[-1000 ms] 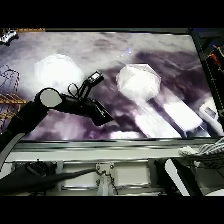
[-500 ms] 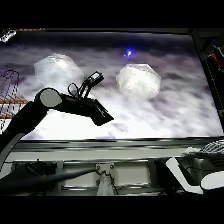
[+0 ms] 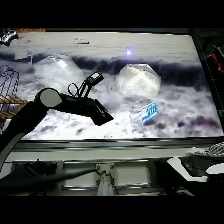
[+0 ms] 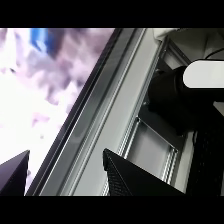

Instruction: Fold the clothes and pants, and hang the long-sleeved shirts on hangers.

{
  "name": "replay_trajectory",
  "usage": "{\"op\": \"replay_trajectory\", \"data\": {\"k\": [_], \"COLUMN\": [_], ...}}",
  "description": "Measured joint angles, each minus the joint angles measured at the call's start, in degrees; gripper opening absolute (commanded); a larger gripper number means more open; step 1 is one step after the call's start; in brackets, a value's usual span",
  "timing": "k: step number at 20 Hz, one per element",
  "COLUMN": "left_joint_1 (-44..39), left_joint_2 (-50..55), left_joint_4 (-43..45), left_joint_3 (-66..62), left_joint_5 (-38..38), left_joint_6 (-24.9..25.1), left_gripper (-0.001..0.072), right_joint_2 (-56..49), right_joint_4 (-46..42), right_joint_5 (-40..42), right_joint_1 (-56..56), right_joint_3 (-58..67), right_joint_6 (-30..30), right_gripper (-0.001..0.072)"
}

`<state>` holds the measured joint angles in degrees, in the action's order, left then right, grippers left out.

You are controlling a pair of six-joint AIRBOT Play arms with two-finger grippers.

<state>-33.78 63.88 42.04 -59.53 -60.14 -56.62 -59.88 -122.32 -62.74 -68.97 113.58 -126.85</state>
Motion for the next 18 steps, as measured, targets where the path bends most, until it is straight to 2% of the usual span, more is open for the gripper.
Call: {"op": "replay_trajectory", "data": {"k": [4,5,7,11,13,15,17,18], "left_joint_1": [0.0,0.0,0.0,0.0,0.0,0.1,0.6,1.2], "left_joint_2": [0.0,0.0,0.0,0.0,0.0,0.0,0.0,-0.1], "left_joint_4": [0.0,0.0,0.0,0.0,0.0,0.0,0.0,-0.1], "left_joint_3": [0.0,0.0,0.0,0.0,0.0,0.0,0.0,0.0], "left_joint_5": [0.2,0.2,0.2,0.3,0.4,0.5,1.2,1.6], "left_joint_6": [0.0,0.0,0.0,0.0,0.0,0.0,0.0,0.0], "left_gripper": [0.0467,0.0468,0.0468,0.0468,0.0468,0.0468,0.0464,0.0403], "right_joint_2": [-0.1,0.2,0.8,4.2,6.1,7.6,7.5,6.9], "right_joint_4": [2.5,3.3,5.2,12.3,22.0,38.6,57.5,65.2], "right_joint_5": [-0.9,-0.9,-0.9,3.3,7.8,11.5,12.4,11.3], "right_joint_1": [-1.0,-1.1,-1.2,-1.3,-1.3,-0.2,3.8,7.1], "right_joint_3": [0.0,0.0,0.0,0.0,0.0,0.1,0.1,0.1], "right_joint_6": [1.4,1.5,1.8,2.9,5.0,10.5,21.8,27.3], "right_gripper": [0.0228,0.0253,0.0354,0.0354,0.0352,0.0351,0.0351,0.0351]}}
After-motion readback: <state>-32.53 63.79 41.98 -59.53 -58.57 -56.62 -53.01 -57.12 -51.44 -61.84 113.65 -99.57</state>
